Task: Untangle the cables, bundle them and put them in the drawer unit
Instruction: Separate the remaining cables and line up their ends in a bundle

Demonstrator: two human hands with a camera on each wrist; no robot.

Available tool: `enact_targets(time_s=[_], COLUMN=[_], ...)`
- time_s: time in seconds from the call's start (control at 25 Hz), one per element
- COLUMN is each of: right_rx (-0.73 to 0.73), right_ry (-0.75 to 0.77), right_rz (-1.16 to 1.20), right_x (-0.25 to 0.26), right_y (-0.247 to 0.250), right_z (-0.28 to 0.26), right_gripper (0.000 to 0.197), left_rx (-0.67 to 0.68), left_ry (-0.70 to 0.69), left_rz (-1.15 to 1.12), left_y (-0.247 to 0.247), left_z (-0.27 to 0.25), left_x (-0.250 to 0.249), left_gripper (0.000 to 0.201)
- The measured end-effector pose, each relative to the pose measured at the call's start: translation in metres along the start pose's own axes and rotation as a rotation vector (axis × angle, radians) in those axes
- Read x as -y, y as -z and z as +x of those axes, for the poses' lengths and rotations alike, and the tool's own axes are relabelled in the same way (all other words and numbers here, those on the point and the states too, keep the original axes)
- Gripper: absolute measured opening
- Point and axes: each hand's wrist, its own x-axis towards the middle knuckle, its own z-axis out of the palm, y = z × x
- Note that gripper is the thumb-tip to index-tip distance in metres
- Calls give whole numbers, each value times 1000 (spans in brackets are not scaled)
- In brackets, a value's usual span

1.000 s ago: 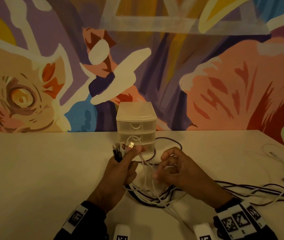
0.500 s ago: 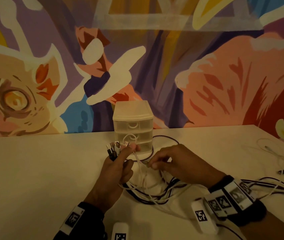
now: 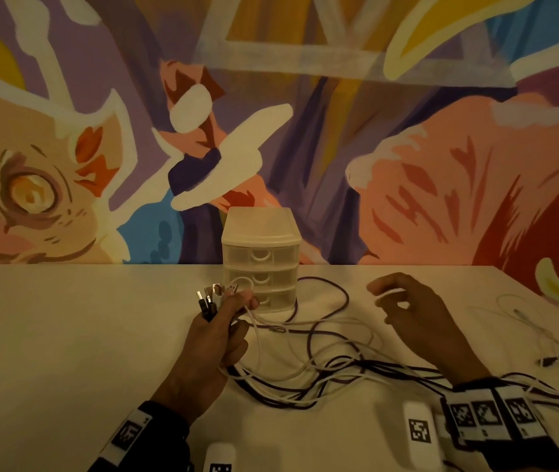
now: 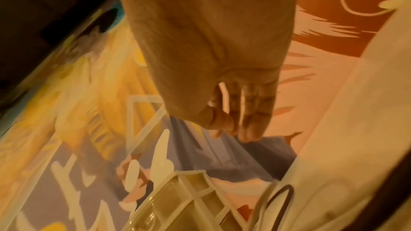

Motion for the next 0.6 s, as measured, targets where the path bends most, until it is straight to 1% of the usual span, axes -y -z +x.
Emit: enact_targets(time_s=[0.04, 0.08, 0.12, 0.16, 0.2, 0.24, 0.28, 0.32, 0.36, 0.44, 0.48, 0.52, 0.56, 0.6], right_rx=[110, 276, 451, 600, 704, 743, 723, 652, 503, 20, -164, -197, -69, 170], right_ry=[87, 161, 239, 296, 311, 297, 296, 302, 335, 436, 424, 347, 179, -40], right_rz=[13, -25, -141, -306, -489, -652, -763, -829, -830, -670, -630, -654, -741, -871], right_x=[7, 10, 12, 8, 3, -4, -8, -6, -2, -1, 1, 0, 2, 3], right_y=[-1, -3, -5, -5, -5, -4, -2, 1, 5, 24, 38, 53, 67, 76], right_z=[-2, -4, -3, 0, 5, 11, 16, 20, 23, 28, 26, 23, 19, 13], right_gripper=[56, 63, 65, 62, 58, 55, 50, 41, 35, 32, 28, 21, 15, 9], left_rx=[-1, -6, -10, -13, -11, -9, -8, -9, -10, -17, -21, -14, -4, 7], left_ry=[6, 9, 10, 10, 10, 8, 6, 6, 6, 5, 2, -3, -10, -12], left_rz=[4, 6, 2, -2, -5, -6, -9, -14, -21, -39, -46, -40, -22, 6], left_y=[1, 1, 1, 1, 2, 2, 2, 2, 2, 2, 3, 3, 2, 0], left_z=[0, 0, 0, 1, 1, 1, 1, 0, 1, 2, 2, 3, 2, 1], left_x=[0, 1, 1, 2, 1, 1, 1, 0, -1, -3, -3, -3, -2, -1], left_gripper=[25, 27, 28, 29, 29, 29, 28, 28, 28, 27, 28, 27, 25, 24])
